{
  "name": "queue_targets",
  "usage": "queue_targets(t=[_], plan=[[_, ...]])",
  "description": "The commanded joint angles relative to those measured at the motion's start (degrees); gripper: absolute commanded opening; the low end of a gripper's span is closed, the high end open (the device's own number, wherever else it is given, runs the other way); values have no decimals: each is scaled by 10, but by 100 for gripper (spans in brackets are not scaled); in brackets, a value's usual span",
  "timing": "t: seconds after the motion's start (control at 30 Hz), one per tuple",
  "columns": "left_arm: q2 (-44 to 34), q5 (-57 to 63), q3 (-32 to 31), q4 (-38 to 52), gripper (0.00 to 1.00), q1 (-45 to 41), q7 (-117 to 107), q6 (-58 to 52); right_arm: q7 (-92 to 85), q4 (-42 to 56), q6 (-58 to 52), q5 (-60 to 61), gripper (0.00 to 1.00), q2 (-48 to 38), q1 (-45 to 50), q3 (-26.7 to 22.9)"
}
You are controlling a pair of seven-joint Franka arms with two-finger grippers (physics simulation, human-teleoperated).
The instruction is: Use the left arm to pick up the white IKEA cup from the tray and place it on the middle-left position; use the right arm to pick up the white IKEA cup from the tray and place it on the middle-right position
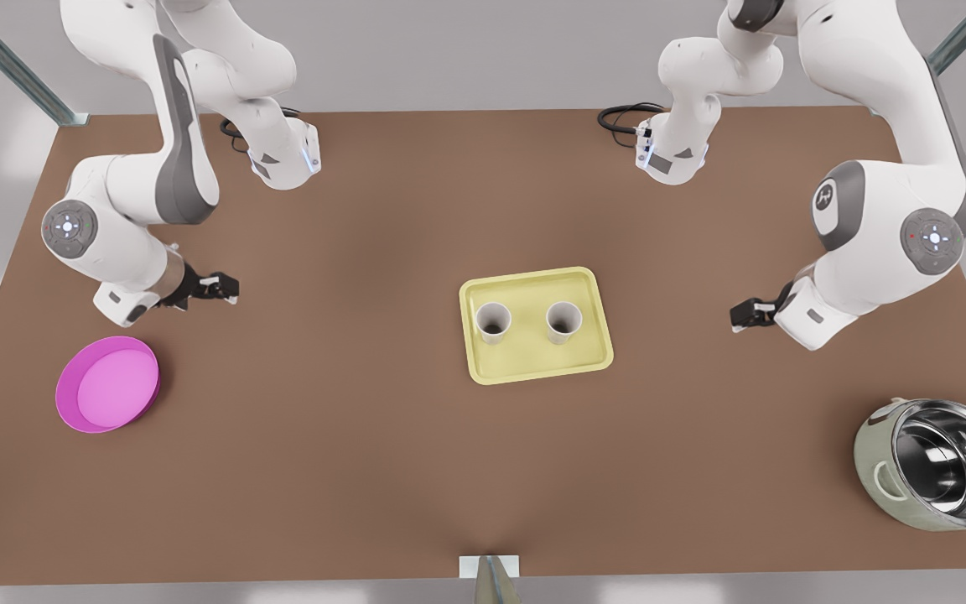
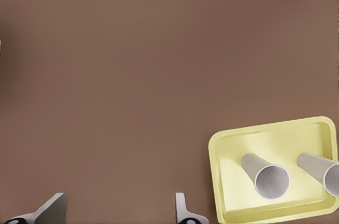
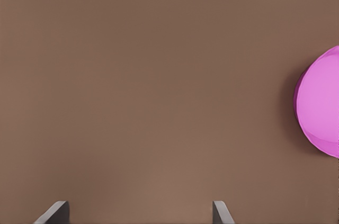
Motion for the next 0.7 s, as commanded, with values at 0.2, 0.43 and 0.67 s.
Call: queue_targets(t=[0.2,0.43,0.67], plan=[[88,-2,-10,20,100,-153,-156,74,192,40,30,-1,100,30,11,120],[176,3,-10,-5,98,-212,-257,186,450,196,24,31,100,168,162,163],[101,14,-9,-212,98,-221,-276,335,451,198,197,35,100,268,221,164]])
